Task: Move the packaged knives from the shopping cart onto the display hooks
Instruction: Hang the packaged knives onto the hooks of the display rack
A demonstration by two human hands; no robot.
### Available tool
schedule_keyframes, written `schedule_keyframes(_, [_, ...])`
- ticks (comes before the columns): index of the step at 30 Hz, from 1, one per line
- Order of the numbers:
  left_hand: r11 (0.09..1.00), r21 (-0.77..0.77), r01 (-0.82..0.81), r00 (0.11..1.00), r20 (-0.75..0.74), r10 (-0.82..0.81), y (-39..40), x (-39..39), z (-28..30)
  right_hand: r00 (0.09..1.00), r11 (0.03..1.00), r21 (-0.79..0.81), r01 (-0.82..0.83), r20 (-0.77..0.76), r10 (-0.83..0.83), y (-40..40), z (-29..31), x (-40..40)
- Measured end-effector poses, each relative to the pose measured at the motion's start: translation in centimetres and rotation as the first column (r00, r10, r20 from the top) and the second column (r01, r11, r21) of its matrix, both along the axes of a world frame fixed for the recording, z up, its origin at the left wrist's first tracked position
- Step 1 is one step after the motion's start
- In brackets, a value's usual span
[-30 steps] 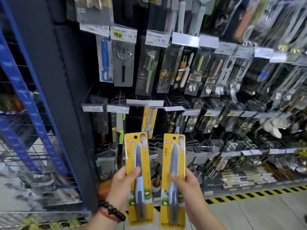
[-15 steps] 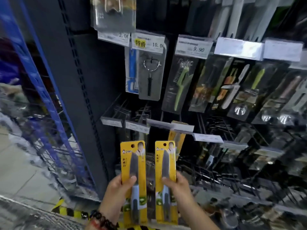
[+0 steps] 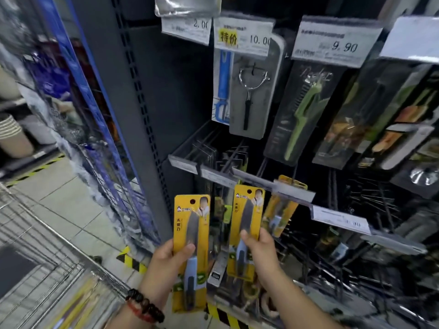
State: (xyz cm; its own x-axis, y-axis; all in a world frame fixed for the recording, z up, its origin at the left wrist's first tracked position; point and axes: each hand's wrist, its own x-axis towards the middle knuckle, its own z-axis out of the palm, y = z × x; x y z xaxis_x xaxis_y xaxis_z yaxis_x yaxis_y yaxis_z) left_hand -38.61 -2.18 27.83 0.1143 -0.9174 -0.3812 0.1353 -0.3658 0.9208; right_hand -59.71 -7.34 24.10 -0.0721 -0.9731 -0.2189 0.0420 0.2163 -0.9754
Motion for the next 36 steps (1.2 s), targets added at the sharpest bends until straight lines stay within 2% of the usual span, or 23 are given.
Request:
schedule_keyframes(9, [0.996,-0.036,0.083,0.997,0.002,-0.083,-1.8,1.3,-1.0,0.994,0.994,0.033,0.103,-0.051,-0.102,-1.1,-2.0,1.2])
schedule_keyframes(16, [0.983,-0.049,0.176,0.984,0.040,-0.174,-3.4,2.1,-2.0,0.973,0.984,0.017,0.179,-0.154,-0.174,-1.4,-2.7,1.6])
schedule_keyframes(25, [0.956,-0.091,0.279,0.960,0.014,-0.279,-3.6,1.7,-2.9,0.969,0.972,0.006,0.233,-0.089,-0.232,-2.1,-3.1,2.2])
schedule_keyframes(29, [0.942,-0.101,0.320,0.947,0.049,-0.317,-3.9,1.6,-3.1,0.961,0.962,-0.005,0.272,-0.053,-0.272,-2.9,-3.0,2.6])
schedule_keyframes(33, [0.938,-0.109,0.328,0.945,0.053,-0.324,-4.3,1.7,-3.6,0.947,0.948,0.019,0.318,0.030,-0.319,-3.7,-3.0,2.5])
schedule_keyframes(36, [0.935,-0.114,0.335,0.942,0.036,-0.333,-4.4,1.5,-3.6,0.941,0.942,0.015,0.336,0.027,-0.336,-4.1,-3.1,2.0])
